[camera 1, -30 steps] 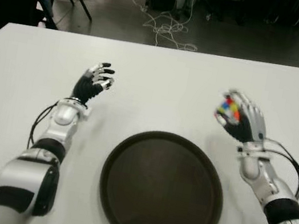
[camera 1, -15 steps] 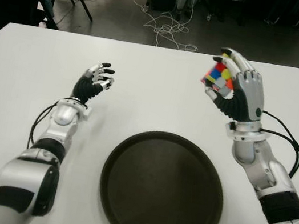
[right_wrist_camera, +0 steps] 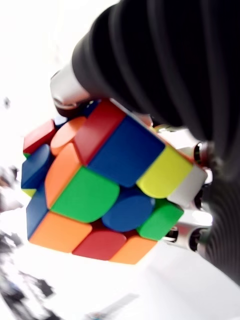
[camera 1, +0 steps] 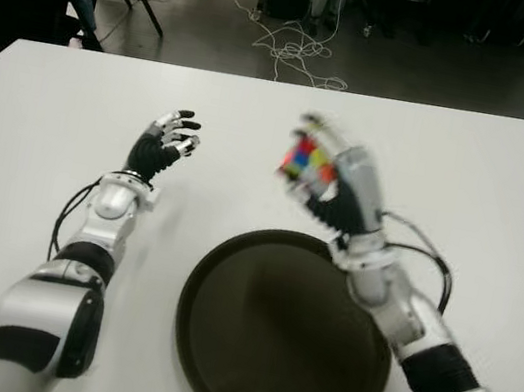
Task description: Pick up the Rubik's Cube and put it in the plate
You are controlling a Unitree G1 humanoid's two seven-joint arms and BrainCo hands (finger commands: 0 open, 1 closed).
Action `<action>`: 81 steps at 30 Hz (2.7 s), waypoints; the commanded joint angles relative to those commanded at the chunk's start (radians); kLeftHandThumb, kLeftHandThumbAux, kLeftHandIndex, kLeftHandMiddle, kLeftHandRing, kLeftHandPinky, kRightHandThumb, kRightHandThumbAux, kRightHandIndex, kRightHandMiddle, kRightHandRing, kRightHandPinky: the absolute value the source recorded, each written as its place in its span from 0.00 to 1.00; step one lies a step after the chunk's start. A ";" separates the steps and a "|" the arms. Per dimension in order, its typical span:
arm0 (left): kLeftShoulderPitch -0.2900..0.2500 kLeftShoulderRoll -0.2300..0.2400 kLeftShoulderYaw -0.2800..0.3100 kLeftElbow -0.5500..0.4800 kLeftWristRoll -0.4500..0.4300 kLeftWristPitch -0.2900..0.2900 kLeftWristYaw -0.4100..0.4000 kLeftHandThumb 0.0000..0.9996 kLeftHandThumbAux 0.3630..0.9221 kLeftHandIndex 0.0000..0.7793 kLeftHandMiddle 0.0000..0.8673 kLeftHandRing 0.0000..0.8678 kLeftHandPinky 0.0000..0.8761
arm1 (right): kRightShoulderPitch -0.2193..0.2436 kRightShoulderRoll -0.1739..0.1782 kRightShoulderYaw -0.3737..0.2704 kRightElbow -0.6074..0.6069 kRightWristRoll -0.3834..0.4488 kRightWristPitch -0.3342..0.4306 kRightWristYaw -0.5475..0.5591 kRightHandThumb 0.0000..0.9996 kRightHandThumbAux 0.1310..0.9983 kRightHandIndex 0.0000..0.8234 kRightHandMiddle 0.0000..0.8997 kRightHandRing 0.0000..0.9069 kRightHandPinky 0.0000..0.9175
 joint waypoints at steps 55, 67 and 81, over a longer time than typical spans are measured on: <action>0.000 -0.002 -0.002 -0.004 0.003 -0.010 0.001 0.20 0.57 0.24 0.30 0.34 0.41 | -0.015 -0.320 -0.022 -0.459 0.548 0.300 1.380 0.69 0.70 0.51 0.55 0.52 0.53; 0.000 -0.004 -0.002 -0.006 0.005 -0.007 0.008 0.20 0.54 0.23 0.29 0.33 0.41 | 0.008 -0.276 -0.062 -0.347 0.540 0.165 1.259 0.23 0.67 0.16 0.08 0.09 0.10; 0.003 -0.010 0.000 -0.011 -0.001 -0.019 0.005 0.21 0.57 0.24 0.29 0.33 0.41 | -0.023 -0.229 -0.070 -0.223 0.532 0.169 1.213 0.00 0.38 0.00 0.00 0.00 0.00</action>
